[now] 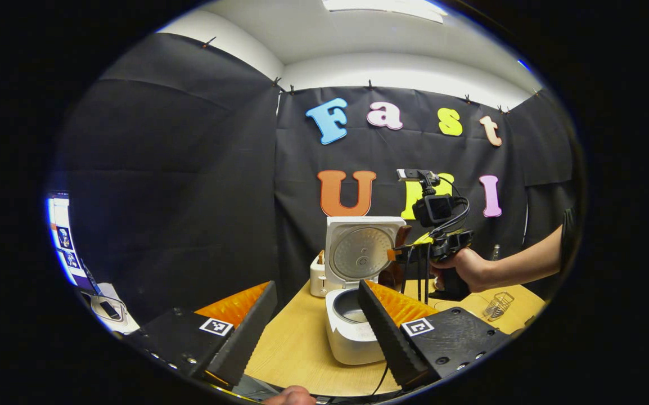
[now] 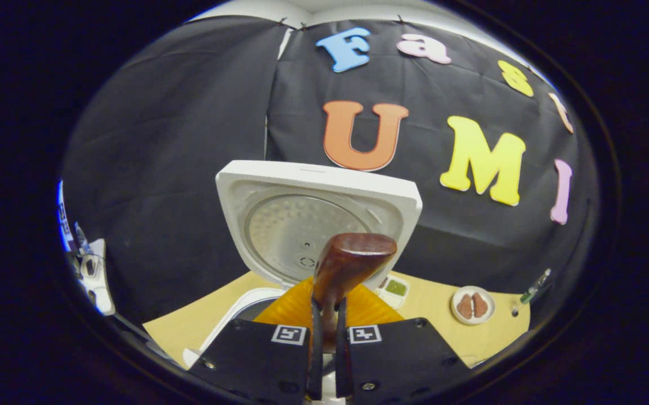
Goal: Close the left gripper, press the button to open the rice cooker; take a wooden spoon from the chopstick holder with the right hand, scoop a spoonful of rice and pour it into the rice cooker, then put the wooden spoon back into the chopstick holder.
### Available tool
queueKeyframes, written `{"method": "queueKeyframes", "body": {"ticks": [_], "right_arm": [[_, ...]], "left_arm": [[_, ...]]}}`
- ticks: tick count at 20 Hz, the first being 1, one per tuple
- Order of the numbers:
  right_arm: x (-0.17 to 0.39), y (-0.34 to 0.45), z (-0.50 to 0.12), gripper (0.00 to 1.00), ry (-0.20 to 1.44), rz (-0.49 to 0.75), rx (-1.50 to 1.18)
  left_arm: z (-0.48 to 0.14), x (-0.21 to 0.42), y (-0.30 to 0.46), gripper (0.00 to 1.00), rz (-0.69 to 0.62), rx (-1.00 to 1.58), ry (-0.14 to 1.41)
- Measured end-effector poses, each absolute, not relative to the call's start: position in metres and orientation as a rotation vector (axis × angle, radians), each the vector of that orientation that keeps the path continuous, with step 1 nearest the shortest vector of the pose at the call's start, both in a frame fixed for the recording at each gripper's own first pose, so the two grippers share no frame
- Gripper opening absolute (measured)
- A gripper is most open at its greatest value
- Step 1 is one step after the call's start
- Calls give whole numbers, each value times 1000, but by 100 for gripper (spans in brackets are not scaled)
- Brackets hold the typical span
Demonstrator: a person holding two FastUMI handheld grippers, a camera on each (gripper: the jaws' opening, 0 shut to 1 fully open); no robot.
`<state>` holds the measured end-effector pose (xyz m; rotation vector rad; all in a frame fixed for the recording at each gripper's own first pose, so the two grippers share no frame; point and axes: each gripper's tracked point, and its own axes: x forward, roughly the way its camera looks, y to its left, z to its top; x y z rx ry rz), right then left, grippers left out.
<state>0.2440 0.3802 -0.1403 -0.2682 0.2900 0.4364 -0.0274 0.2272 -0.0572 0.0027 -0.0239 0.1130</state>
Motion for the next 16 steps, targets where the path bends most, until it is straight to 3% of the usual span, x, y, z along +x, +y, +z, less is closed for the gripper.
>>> {"method": "queueKeyframes", "body": {"ticks": [8, 16], "right_arm": [[218, 400, -106, 14, 151, 508, -414], [205, 387, -90, 14, 271, 569, -18]], "left_arm": [[-48, -34, 231, 93, 156, -5, -1], [-29, -36, 235, 94, 184, -35, -2]]}}
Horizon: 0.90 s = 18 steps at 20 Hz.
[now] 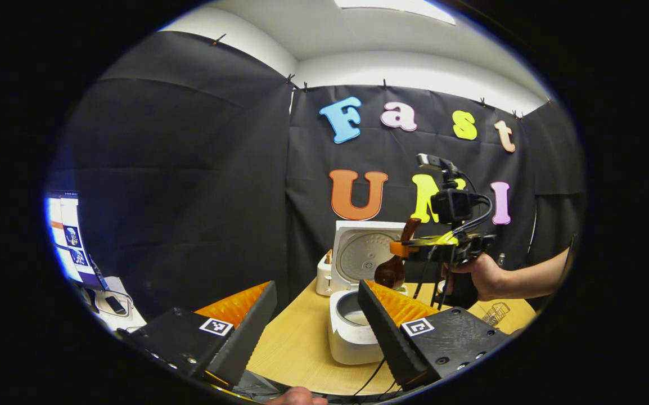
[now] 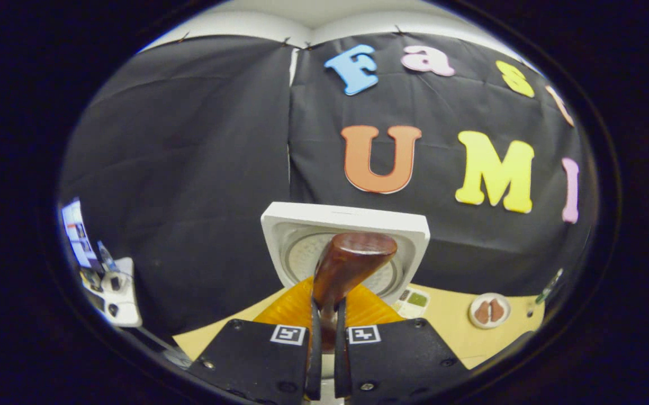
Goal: Close the left gripper, press the button to open the rice cooker; take a wooden spoon from the chopstick holder with the right hand, scoop a spoonful of rice and pour it into the rice cooker, then put the wooden spoon back into the chopstick holder.
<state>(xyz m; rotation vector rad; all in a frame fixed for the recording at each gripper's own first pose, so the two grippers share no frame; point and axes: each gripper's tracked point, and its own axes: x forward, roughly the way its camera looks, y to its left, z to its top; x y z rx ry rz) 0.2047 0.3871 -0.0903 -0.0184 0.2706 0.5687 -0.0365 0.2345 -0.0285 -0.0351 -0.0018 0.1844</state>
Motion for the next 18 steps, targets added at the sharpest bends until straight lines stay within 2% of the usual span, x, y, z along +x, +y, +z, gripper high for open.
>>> {"method": "queueKeyframes", "body": {"ticks": [3, 7, 12, 15, 16, 18], "right_arm": [[187, 358, -66, 14, 325, 586, 242], [169, 289, -45, 14, 369, 533, 522], [152, 190, -46, 14, 397, 409, 734], [137, 144, -58, 14, 392, 348, 765], [131, 132, -59, 11, 384, 335, 784], [122, 111, -56, 14, 371, 324, 833]], "left_arm": [[-10, -23, 236, 93, 201, -41, -11], [13, 4, 230, 94, 199, -45, -28], [45, 61, 198, 93, 142, -32, -51], [59, 103, 179, 93, 111, -25, -52], [64, 116, 175, 93, 108, -17, -51], [71, 142, 166, 93, 101, -11, -48]]}}
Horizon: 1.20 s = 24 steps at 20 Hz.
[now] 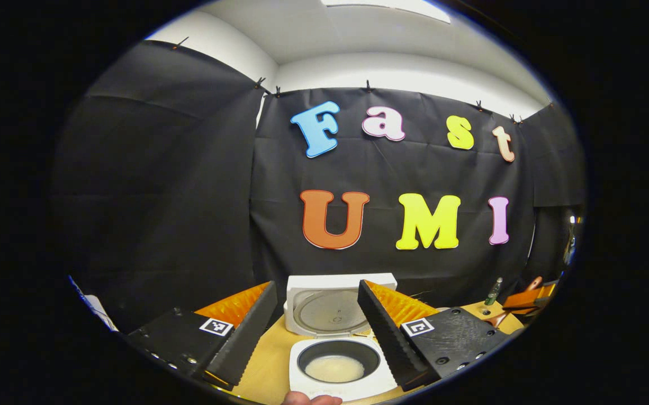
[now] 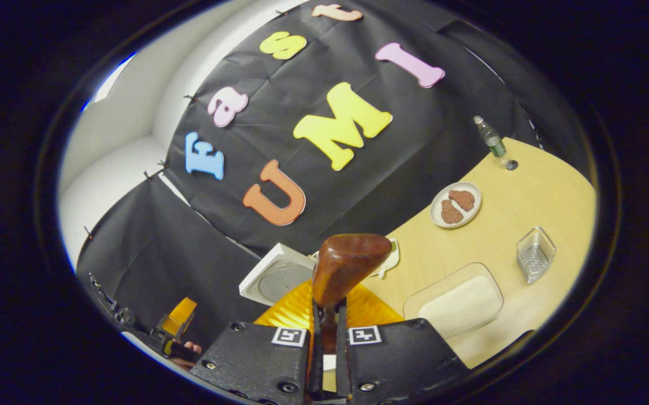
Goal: Close the left gripper, press the button to open the rice cooker; take a wooden spoon from the chopstick holder with the right hand, scoop a spoonful of rice and pour it into the rice cooker, then put the wooden spoon back into the chopstick holder.
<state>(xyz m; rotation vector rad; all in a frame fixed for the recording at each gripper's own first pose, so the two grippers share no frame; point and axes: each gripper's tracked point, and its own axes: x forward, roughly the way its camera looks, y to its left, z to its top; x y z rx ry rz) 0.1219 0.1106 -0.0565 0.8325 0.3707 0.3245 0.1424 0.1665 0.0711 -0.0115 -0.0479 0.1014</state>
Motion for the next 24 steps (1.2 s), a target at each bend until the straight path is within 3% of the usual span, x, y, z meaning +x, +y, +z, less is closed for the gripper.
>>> {"method": "queueKeyframes", "body": {"ticks": [9, 18, 24], "right_arm": [[95, 9, -71, 14, 302, 177, 929], [123, -123, -148, 14, 304, -105, 898], [174, -171, -215, 14, 389, -174, 729]], "left_arm": [[78, 241, 154, 94, 120, -6, -5], [66, 256, 149, 94, 149, 54, 24], [65, 254, 147, 94, 181, 77, 32]]}}
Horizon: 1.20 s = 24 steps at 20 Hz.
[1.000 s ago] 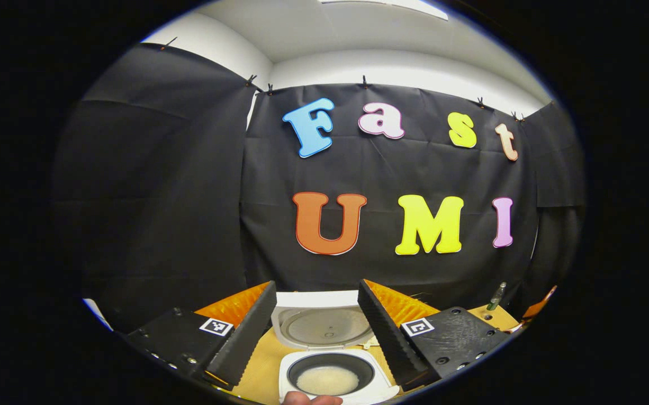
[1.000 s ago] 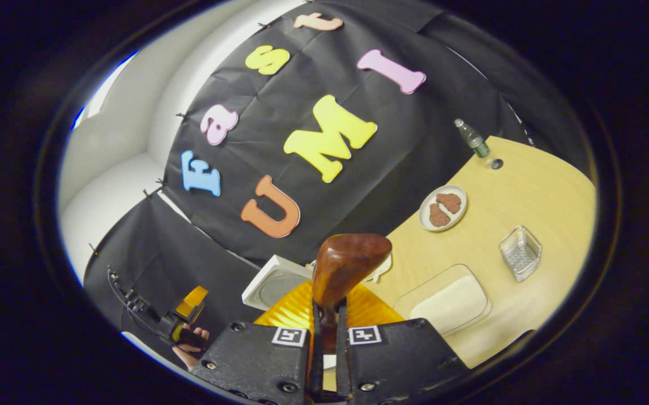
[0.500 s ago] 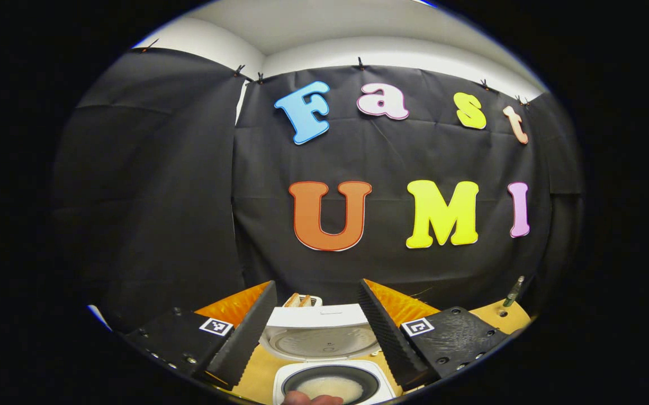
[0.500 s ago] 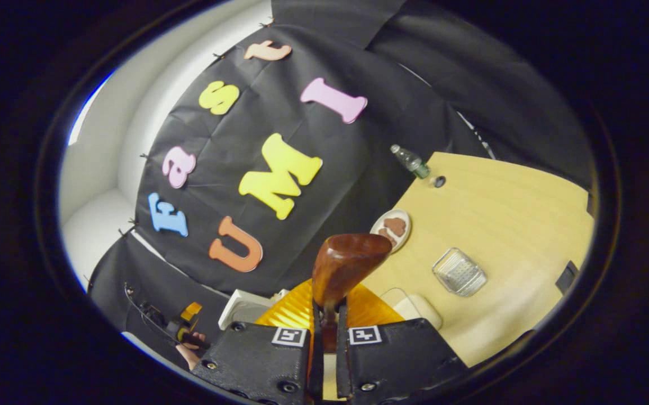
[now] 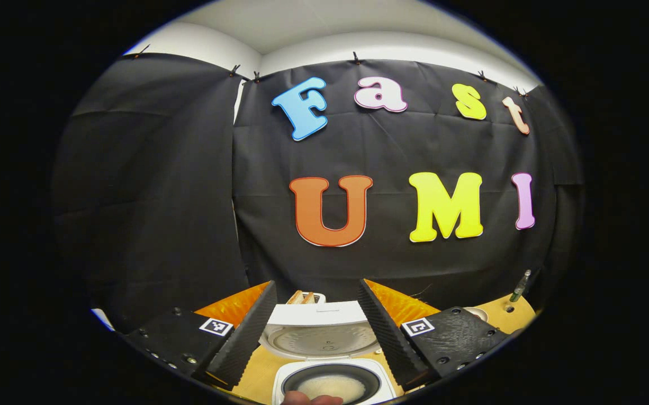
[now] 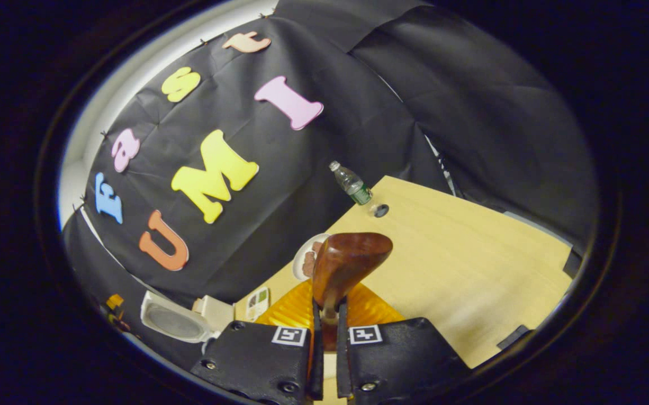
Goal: Close the left gripper, press the button to open the rice cooker; take a wooden spoon from the chopstick holder with the right hand, scoop a spoonful of rice and pour it into the rice cooker, then put the wooden spoon back into the chopstick holder.
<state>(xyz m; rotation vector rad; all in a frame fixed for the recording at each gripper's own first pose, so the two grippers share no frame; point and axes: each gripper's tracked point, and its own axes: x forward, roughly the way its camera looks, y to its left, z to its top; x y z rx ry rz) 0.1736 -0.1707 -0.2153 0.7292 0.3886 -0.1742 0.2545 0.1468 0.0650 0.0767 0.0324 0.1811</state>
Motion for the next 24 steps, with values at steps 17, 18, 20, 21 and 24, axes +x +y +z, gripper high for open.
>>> {"method": "queueKeyframes", "body": {"ticks": [17, 18, 20, 21, 24], "right_arm": [[215, -129, -313, 20, 576, 1, 341], [215, -127, -306, 30, 565, 15, 329], [218, -129, -299, 64, 546, 14, 283], [218, -131, -293, 73, 533, 10, 271], [216, -137, -284, 80, 514, -14, 270]], "left_arm": [[62, 252, 147, 94, 249, 99, 47], [64, 253, 148, 94, 249, 99, 44], [60, 253, 140, 94, 247, 99, 43], [61, 254, 140, 94, 245, 99, 42], [62, 256, 135, 94, 235, 94, 31]]}}
